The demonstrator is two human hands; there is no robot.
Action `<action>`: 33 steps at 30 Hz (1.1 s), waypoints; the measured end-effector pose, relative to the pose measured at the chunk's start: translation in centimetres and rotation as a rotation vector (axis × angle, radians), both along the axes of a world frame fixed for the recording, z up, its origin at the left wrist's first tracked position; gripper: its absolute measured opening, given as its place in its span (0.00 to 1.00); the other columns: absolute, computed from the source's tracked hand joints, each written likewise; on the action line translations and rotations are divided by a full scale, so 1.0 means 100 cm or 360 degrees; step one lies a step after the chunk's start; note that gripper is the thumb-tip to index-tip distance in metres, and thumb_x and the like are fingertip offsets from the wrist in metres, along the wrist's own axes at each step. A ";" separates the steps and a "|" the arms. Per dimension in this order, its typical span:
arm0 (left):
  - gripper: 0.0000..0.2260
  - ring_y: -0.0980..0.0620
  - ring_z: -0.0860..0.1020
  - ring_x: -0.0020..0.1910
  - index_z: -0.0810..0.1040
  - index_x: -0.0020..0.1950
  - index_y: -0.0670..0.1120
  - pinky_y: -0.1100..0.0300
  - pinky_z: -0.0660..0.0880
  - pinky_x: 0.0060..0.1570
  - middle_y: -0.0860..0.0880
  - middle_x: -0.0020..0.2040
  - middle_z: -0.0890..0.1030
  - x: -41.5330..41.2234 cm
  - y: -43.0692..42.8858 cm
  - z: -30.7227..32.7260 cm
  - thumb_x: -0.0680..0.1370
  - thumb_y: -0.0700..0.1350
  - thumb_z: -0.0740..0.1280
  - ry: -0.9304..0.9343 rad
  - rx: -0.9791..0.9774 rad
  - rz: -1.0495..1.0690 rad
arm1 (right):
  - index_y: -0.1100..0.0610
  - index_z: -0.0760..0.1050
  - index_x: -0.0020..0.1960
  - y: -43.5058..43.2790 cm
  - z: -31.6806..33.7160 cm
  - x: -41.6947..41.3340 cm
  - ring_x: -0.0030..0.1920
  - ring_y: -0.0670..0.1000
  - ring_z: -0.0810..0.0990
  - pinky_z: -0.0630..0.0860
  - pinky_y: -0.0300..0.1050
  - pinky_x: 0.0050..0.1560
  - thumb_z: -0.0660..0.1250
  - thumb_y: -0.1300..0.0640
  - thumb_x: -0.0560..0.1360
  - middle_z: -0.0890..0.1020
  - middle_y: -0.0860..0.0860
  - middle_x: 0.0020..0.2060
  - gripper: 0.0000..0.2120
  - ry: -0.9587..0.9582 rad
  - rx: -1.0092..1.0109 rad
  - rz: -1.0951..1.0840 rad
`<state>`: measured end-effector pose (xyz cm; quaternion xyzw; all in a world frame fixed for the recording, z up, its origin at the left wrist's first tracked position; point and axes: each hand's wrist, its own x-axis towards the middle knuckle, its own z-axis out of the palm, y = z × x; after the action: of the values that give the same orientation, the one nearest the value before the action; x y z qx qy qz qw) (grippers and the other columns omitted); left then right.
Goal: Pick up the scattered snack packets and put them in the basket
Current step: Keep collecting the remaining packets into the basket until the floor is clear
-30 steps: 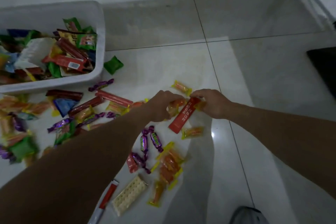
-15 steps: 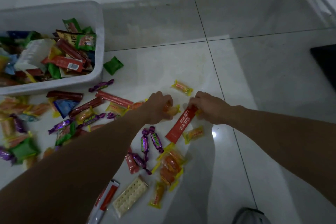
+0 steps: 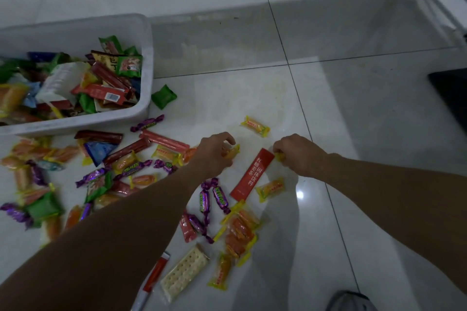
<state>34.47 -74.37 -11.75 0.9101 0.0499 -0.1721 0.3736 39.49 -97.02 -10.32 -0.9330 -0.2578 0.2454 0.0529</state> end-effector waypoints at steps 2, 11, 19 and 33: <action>0.18 0.52 0.76 0.45 0.77 0.56 0.46 0.77 0.66 0.31 0.47 0.53 0.80 -0.001 0.002 0.001 0.69 0.35 0.75 0.0006 -0.0063 0.0079 | 0.56 0.78 0.53 0.001 0.003 -0.001 0.47 0.55 0.79 0.76 0.47 0.46 0.68 0.61 0.73 0.81 0.54 0.48 0.09 -0.0081 0.0057 -0.0121; 0.16 0.55 0.75 0.32 0.78 0.47 0.48 0.69 0.74 0.30 0.49 0.37 0.79 0.008 0.017 0.039 0.67 0.32 0.76 -0.0122 -0.0454 0.0487 | 0.57 0.80 0.45 0.038 0.041 0.006 0.39 0.50 0.80 0.80 0.47 0.46 0.79 0.63 0.64 0.81 0.50 0.39 0.12 0.0050 0.0991 -0.1003; 0.14 0.57 0.76 0.32 0.78 0.49 0.43 0.68 0.75 0.30 0.50 0.37 0.77 0.005 0.067 0.113 0.68 0.29 0.74 -0.0514 -0.0658 0.0760 | 0.57 0.78 0.42 0.120 0.091 0.012 0.37 0.55 0.82 0.83 0.48 0.38 0.78 0.67 0.65 0.82 0.56 0.41 0.12 0.0217 0.1555 -0.1297; 0.16 0.55 0.79 0.40 0.79 0.47 0.51 0.64 0.74 0.33 0.50 0.48 0.79 -0.034 0.196 0.160 0.68 0.34 0.76 -0.0724 -0.0759 0.1351 | 0.54 0.77 0.43 0.287 0.154 0.013 0.44 0.52 0.82 0.82 0.52 0.48 0.80 0.61 0.64 0.82 0.52 0.41 0.14 0.0285 0.1620 -0.0993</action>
<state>31.04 -54.76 4.20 0.7140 0.2908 0.1892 0.6082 40.79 -68.29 5.07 -0.7979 -0.0514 0.1417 0.5837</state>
